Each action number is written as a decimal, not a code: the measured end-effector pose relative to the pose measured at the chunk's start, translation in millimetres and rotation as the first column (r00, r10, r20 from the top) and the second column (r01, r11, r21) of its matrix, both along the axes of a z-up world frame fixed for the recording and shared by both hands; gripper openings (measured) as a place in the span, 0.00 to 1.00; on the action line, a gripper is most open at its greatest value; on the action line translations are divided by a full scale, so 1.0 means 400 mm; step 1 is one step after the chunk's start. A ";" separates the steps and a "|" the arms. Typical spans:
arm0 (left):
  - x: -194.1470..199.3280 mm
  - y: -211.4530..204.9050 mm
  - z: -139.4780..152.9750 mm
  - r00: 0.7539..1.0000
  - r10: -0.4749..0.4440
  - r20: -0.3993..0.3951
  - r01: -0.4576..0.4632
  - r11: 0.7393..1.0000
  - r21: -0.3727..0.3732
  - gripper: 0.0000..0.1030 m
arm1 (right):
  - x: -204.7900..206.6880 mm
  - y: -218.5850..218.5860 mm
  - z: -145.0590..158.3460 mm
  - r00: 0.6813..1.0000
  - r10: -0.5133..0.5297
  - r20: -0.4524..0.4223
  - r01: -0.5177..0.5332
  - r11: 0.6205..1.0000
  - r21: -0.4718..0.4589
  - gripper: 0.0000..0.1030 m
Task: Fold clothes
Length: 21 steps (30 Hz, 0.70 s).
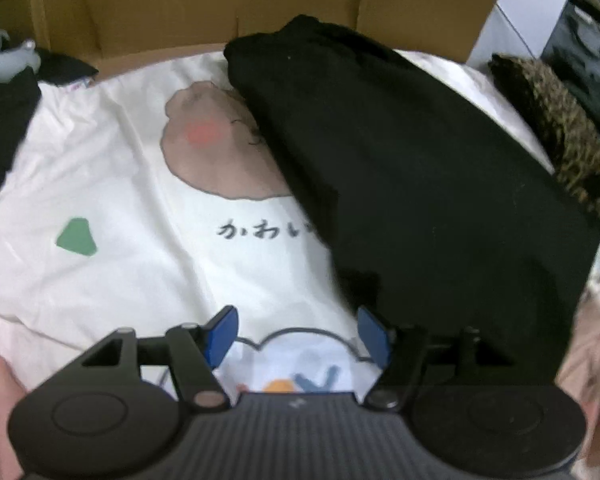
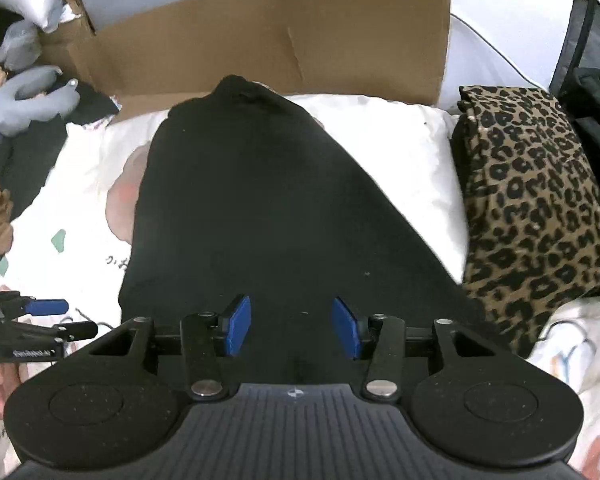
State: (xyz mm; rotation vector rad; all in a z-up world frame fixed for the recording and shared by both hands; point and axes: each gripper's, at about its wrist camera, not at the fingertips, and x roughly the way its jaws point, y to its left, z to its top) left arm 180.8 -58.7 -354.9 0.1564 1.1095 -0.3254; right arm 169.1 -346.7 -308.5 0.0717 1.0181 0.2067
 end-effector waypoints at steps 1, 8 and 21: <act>0.003 0.005 -0.007 1.000 0.001 -0.018 -0.001 1.000 -0.010 0.67 | -0.010 0.013 -0.006 1.000 -0.013 0.008 0.013 1.000 0.003 0.51; -0.009 0.042 -0.026 0.999 -0.019 -0.045 0.017 0.999 -0.034 0.66 | -0.088 0.141 -0.075 0.998 0.057 0.003 -0.057 0.998 -0.016 0.51; -0.028 0.095 -0.063 0.997 -0.035 -0.070 0.029 0.996 -0.084 0.64 | -0.208 0.397 -0.163 0.938 0.344 0.047 -0.331 0.926 -0.182 0.51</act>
